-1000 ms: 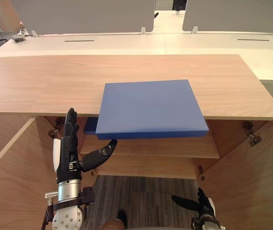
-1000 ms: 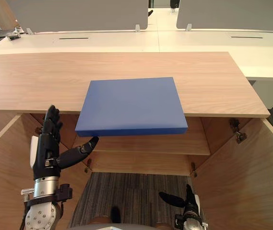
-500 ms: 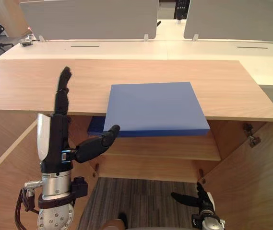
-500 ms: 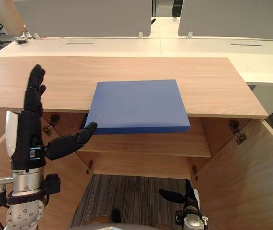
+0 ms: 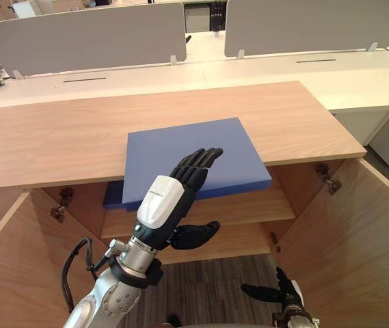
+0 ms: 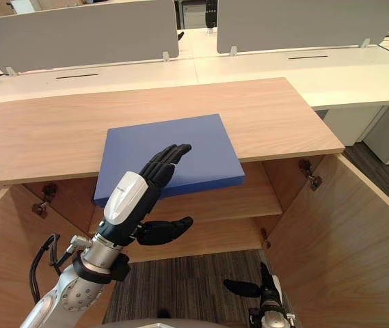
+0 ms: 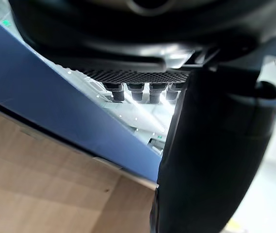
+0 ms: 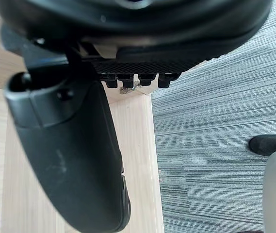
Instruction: Walk over to the cabinet, pick up the folder, carry it to the office cabinet, place the folder inside the office cabinet, then close the office cabinet door
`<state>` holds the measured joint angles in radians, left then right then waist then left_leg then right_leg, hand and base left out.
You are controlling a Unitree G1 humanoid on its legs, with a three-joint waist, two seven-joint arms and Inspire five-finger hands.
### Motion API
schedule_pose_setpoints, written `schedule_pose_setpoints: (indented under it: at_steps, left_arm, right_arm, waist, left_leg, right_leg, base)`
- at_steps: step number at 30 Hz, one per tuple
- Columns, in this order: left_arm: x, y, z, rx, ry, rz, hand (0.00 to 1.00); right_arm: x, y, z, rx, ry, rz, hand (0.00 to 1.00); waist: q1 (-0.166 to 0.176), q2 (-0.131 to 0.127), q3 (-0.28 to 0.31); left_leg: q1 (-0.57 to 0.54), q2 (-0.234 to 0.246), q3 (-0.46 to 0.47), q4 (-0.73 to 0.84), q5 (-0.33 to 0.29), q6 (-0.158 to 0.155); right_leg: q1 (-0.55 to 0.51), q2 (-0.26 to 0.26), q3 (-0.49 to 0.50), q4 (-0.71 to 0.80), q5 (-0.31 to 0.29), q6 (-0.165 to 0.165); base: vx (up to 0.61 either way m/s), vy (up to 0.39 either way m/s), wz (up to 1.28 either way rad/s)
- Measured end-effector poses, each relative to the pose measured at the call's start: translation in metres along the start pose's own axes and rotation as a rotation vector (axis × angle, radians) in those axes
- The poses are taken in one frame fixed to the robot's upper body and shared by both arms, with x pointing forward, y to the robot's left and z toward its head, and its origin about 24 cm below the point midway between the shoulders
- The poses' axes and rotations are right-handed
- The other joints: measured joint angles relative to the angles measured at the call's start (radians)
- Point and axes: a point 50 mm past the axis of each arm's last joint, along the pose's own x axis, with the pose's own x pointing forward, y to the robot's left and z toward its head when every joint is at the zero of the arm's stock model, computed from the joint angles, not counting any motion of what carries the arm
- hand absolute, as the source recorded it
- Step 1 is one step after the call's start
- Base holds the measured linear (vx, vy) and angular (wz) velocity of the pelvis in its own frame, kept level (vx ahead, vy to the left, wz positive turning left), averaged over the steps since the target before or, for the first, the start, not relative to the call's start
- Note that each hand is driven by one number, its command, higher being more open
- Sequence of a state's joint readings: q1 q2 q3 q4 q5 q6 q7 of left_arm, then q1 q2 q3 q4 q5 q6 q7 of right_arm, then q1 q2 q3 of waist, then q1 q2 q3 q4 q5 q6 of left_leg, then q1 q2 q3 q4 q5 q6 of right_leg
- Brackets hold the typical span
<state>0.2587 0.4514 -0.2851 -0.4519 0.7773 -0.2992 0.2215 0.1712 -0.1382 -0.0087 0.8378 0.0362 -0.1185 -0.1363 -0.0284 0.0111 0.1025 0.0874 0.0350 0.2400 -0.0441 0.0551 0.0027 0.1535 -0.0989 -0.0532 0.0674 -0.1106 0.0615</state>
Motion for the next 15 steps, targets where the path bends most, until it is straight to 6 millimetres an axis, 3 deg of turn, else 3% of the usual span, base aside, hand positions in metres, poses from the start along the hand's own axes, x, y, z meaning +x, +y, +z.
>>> schedule_pose_setpoints:
  at_steps: [4, 10, 11, 15]
  left_arm:
    - [0.0, -0.003, -0.008, 0.093, 0.072, 0.061, 1.0]
    - [-0.001, 0.01, -0.021, 0.163, 0.191, 0.176, 1.0]
    - [-0.003, 0.011, -0.023, 0.171, 0.206, 0.179, 0.0]
    - [-0.012, 0.012, -0.03, 0.224, 0.286, 0.186, 0.0]
  right_arm:
    - [-0.003, 0.0, -0.006, 0.002, 0.016, 0.002, 1.0]
    - [-0.007, 0.001, -0.014, 0.011, 0.039, 0.004, 1.0]
    - [-0.007, 0.002, -0.014, 0.013, 0.039, 0.005, 1.0]
    - [-0.007, 0.002, -0.014, 0.02, 0.038, 0.006, 1.0]
  waist:
    - [0.004, -0.001, -0.011]
    - [0.005, -0.001, -0.011]
    - [0.005, -0.001, -0.011]
    - [0.007, -0.003, -0.014]
  left_leg:
    - [0.022, -0.005, 0.007, -0.039, 0.011, 0.0]
    - [0.026, -0.007, 0.008, -0.049, 0.016, 0.003]
    - [0.026, -0.007, 0.008, -0.049, 0.017, 0.003]
    - [0.025, -0.006, 0.006, -0.049, 0.02, 0.002]
  right_leg:
    - [0.002, 0.0, 0.009, -0.003, 0.0, 0.0]
    - [0.003, -0.002, 0.011, -0.003, -0.001, 0.001]
    - [0.002, -0.002, 0.011, -0.003, -0.001, 0.001]
    - [0.002, -0.002, 0.009, -0.003, -0.001, 0.001]
  base:
    - [0.0, -0.005, -0.05]
    - [-0.01, -0.005, -0.01]
    - [-0.03, -0.016, 0.0]
    - [0.0, 0.0, 0.0]
